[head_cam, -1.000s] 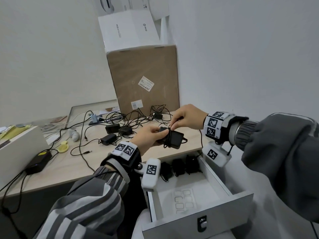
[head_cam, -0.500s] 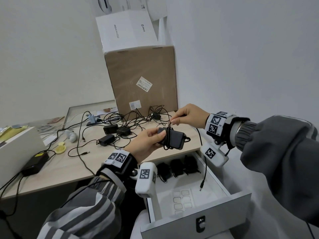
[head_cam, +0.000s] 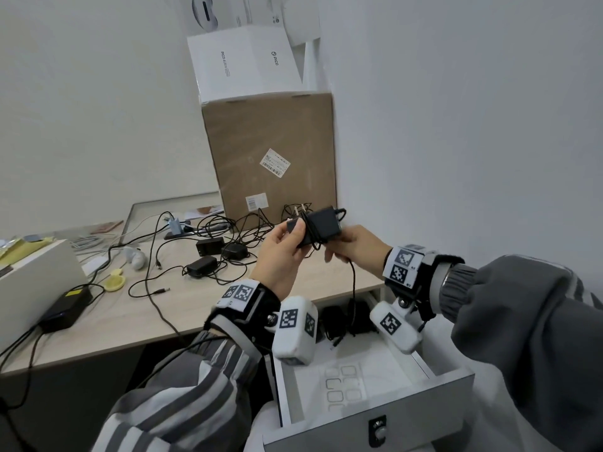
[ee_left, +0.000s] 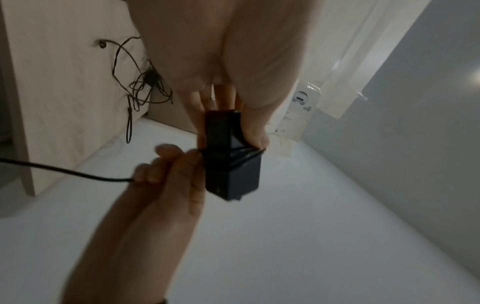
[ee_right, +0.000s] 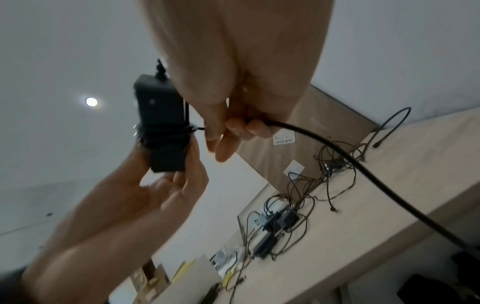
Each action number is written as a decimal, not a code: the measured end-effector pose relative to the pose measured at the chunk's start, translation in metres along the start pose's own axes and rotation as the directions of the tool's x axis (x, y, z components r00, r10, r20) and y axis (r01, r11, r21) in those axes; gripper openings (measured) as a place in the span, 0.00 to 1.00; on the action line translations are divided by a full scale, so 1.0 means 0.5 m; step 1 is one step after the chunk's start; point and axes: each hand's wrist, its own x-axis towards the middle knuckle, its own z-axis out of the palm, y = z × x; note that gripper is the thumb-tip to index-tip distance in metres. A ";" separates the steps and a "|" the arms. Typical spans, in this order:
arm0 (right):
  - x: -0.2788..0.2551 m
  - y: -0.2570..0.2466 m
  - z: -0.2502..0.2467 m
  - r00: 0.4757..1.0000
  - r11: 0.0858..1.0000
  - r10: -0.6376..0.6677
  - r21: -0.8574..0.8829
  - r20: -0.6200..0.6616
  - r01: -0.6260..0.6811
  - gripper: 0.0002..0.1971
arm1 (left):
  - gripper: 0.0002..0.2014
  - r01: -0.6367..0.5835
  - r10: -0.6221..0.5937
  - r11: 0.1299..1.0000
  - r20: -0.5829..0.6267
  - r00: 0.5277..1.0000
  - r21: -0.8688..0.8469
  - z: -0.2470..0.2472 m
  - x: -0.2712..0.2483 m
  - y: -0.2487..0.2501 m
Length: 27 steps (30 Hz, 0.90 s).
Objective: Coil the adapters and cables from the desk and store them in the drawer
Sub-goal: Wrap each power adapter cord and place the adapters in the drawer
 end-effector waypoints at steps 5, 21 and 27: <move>-0.022 0.017 0.043 0.993 0.982 0.002 -0.188 0.121 0.021 0.11 | 0.14 -0.078 0.094 0.995 -0.324 0.941 0.063 -0.007 0.028 0.003; 0.004 -0.068 0.006 0.978 0.811 -0.143 -0.548 0.153 0.204 0.07 | 0.08 -0.055 0.189 0.751 -0.134 0.973 0.658 -0.061 0.013 -0.033; 0.036 -0.085 -0.034 0.976 0.804 -0.193 -0.554 0.100 0.216 0.05 | 0.06 -0.130 0.064 0.643 0.116 0.991 0.755 -0.051 -0.002 -0.031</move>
